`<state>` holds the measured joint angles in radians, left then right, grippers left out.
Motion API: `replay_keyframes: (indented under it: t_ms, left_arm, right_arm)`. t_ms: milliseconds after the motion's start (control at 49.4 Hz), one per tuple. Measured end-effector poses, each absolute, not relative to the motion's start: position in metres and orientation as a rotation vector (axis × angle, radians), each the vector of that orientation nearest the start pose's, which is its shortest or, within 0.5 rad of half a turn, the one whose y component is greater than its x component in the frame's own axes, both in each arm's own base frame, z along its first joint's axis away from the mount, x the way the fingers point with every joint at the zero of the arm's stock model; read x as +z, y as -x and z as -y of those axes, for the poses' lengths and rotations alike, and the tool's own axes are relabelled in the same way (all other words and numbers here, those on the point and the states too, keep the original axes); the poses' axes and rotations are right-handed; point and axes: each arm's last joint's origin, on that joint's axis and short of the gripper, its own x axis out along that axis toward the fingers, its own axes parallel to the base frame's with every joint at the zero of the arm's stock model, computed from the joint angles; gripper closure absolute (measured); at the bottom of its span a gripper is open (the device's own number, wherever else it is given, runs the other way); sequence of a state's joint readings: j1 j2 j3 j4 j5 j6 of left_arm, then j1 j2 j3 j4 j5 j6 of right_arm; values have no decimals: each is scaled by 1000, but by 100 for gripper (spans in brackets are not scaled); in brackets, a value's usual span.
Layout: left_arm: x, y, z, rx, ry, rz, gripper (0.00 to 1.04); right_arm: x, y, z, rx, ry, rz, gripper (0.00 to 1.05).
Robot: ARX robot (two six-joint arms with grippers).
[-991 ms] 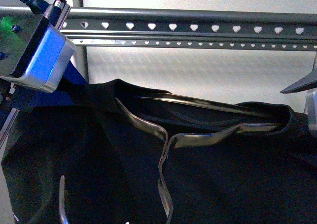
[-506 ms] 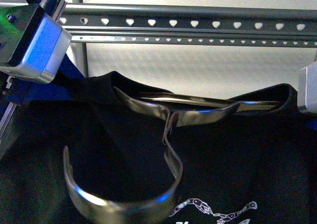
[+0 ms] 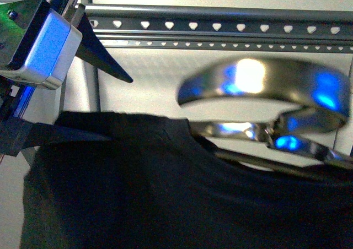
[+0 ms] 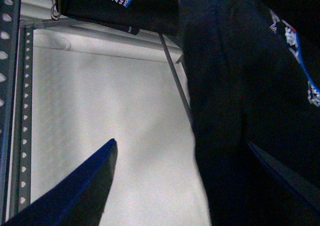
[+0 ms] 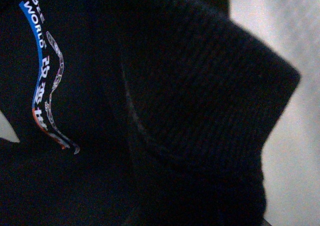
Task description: Hang clothes on hanger
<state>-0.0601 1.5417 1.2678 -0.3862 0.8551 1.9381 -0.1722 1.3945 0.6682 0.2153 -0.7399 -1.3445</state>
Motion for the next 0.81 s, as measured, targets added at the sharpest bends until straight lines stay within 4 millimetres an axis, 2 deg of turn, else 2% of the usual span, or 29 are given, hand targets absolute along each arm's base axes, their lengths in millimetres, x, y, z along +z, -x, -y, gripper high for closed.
replay_keyframes:
  t_ms: [81, 202, 222, 283, 324, 344, 384, 425, 465, 506, 546, 587, 667, 688, 748, 769, 809]
  left_arm:
    - [306, -331, 42, -1127, -1467, 409, 15]
    - [306, -331, 42, -1126, -1468, 408, 8]
    - [306, -331, 42, -1125, -1468, 402, 3]
    - [305, -331, 42, -1123, -1471, 399, 2]
    - [305, -331, 42, -1121, -1474, 394, 9]
    - [305, -331, 42, -1121, -1474, 394, 9]
    - [305, -331, 41, -1119, -1475, 391, 13]
    - [305, -331, 41, -1119, -1476, 390, 12]
    - [305, -331, 42, -1119, -1476, 390, 9]
    - [305, -331, 42, -1118, -1479, 387, 2]
    - [305, -332, 42, -1117, -1480, 384, 4]
    - [305, -332, 42, -1115, -1482, 380, 10]
    - [305, -332, 42, -1112, -1486, 375, 11]
    - [305, -332, 41, -1105, -1493, 365, 2]
    - [308, -321, 15, -733, -1458, 85, 14]
    - [311, -310, 3, -531, -1398, 2, 19]
    - [316, -298, -8, -341, -1254, -42, 22]
  right_arm:
    - [190, -273, 41, 758, 1052, -76, 97]
    - [173, -272, 62, 741, 1046, -162, 97]
    - [170, -272, 67, 736, 1042, -181, 97]
    - [165, -270, 75, 720, 1022, -225, 97]
    - [165, -271, 81, 701, 1007, -256, 97]
    - [166, -271, 82, 696, 1005, -261, 97]
    - [170, -274, 85, 670, 985, -277, 97]
    - [175, -277, 87, 651, 966, -287, 97]
    - [181, -280, 88, 637, 936, -301, 97]
    - [193, -286, 88, 613, 867, -331, 97]
    - [201, -290, 87, 596, 805, -361, 97]
    - [213, -295, 84, 570, 699, -420, 97]
    - [226, -301, 79, 532, 556, -499, 97]
    - [229, -302, 77, 525, 518, -515, 97]
    - [235, -303, 70, 515, 420, -555, 97]
    - [237, -304, 66, 510, 383, -564, 97]
    - [238, -305, 64, 507, 349, -578, 97]
